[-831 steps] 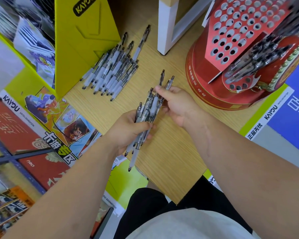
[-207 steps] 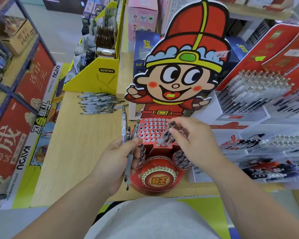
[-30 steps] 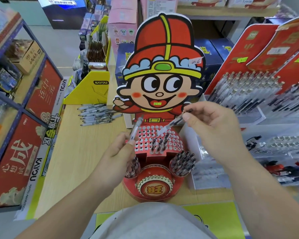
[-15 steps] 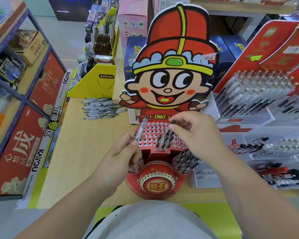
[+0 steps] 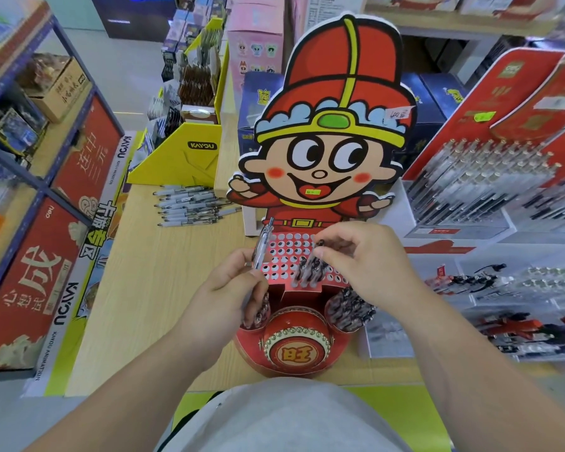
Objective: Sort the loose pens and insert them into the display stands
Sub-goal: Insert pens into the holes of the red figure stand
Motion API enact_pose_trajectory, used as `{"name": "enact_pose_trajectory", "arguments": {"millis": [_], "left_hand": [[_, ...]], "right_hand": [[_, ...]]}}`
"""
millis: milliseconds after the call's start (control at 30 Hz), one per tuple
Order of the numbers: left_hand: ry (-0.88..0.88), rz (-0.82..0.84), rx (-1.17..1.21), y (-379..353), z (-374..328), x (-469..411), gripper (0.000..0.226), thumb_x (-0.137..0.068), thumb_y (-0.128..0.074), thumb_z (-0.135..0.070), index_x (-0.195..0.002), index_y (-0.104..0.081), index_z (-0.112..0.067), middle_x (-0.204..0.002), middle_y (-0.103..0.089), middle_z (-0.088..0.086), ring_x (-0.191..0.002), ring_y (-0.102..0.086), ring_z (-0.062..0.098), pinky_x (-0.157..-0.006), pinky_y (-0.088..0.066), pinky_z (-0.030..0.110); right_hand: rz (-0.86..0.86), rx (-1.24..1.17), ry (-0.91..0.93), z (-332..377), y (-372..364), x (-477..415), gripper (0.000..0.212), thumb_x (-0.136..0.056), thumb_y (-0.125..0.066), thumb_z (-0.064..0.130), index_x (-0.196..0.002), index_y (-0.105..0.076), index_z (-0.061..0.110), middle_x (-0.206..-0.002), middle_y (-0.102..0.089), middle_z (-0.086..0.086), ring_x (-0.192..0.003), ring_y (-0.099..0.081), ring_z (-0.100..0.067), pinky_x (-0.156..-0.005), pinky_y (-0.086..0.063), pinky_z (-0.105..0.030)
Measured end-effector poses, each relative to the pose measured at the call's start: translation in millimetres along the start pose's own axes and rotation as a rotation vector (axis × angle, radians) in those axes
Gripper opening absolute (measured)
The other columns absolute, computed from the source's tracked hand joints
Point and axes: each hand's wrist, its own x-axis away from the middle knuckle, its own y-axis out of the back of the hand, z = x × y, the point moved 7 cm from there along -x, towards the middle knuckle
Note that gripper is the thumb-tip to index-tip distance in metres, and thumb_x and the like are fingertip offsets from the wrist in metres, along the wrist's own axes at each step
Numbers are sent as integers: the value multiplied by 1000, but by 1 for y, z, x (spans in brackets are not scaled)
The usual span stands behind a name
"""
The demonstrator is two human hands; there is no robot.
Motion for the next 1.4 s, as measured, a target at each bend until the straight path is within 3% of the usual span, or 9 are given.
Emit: {"name": "enact_pose_trajectory", "arguments": {"millis": [133, 267, 500, 600, 800, 967, 1100, 1233, 1400], "left_hand": [[-2, -23, 30, 3, 2, -2, 26, -109, -35, -20, -115, -60, -20, -71, -47, 7, -57, -37, 19, -57, -34, 34], [-16, -51, 49, 6, 1, -3, 30, -110, -33, -29, -117, -61, -20, -71, -48, 6, -57, -37, 21, -55, -33, 34], [-4, -45, 35, 8, 2, -3, 24, -109, -39, -20, -111, -63, -19, -79, -62, 1, -67, -55, 16, -59, -47, 24], [2, -44, 21, 8, 2, -5, 21, -108, -42, -17, -108, -62, -14, -79, -62, -1, -68, -54, 14, -59, -47, 20], [-52, -44, -8, 6, -12, -13, 27, -109, -37, -31, -123, -61, -33, -76, -53, 0, -63, -44, 17, -58, -39, 28], [-79, -24, 2, 0, -27, -23, 23, -107, -45, -21, -117, -66, -22, -87, -64, -1, -77, -62, 15, -72, -49, 24], [-109, -77, -117, 3, -31, -28, 13, -101, -60, -23, -106, -72, -25, -106, -73, -6, -104, -67, 13, -95, -53, 38], [-251, -183, -367, 8, -45, -30, 9, -96, -65, -23, -94, -72, -30, -102, -65, -1, -88, -60, 8, -82, -52, 28], [-291, -152, -492, 6, -45, -37, 8, -94, -70, -18, -92, -71, -25, -88, -69, -4, -79, -62, 8, -70, -48, 16]], "right_hand": [[-5, 2, -39, -2, 1, -3, 12, -86, -77, 21, -97, -78, 27, -83, -69, 21, -84, -64, 5, -76, -51, -11], [-18, 69, -17, 0, 1, -5, 11, -86, -77, 25, -97, -79, 27, -81, -69, 21, -80, -64, 3, -75, -52, -18], [-3, 112, -13, -4, -8, -1, 14, -86, -77, 22, -100, -80, 24, -81, -63, 24, -77, -56, 18, -68, -39, 0], [39, 113, -49, -9, -12, -3, 16, -87, -76, 22, -102, -80, 25, -91, -72, 18, -75, -55, 19, -68, -38, 3], [95, 149, -52, -10, -16, -8, 18, -89, -74, 26, -105, -79, 25, -100, -74, 14, -77, -53, 14, -71, -35, -1], [161, 137, -88, -13, -16, -12, 16, -87, -76, 30, -103, -78, 27, -89, -65, 20, -79, -55, 12, -65, -36, -2], [192, 85, -102, -16, -16, -12, 17, -87, -76, 32, -103, -78, 27, -90, -65, 22, -84, -57, 10, -69, -39, -6], [200, -49, -123, -20, -11, -4, 17, -95, -65, 34, -110, -74, 32, -96, -66, 27, -92, -58, 14, -74, -41, -8], [51, -209, -193, -39, -4, 13, 21, -101, -56, 27, -112, -72, 33, -103, -69, 26, -99, -61, 12, -82, -43, -10]]}}
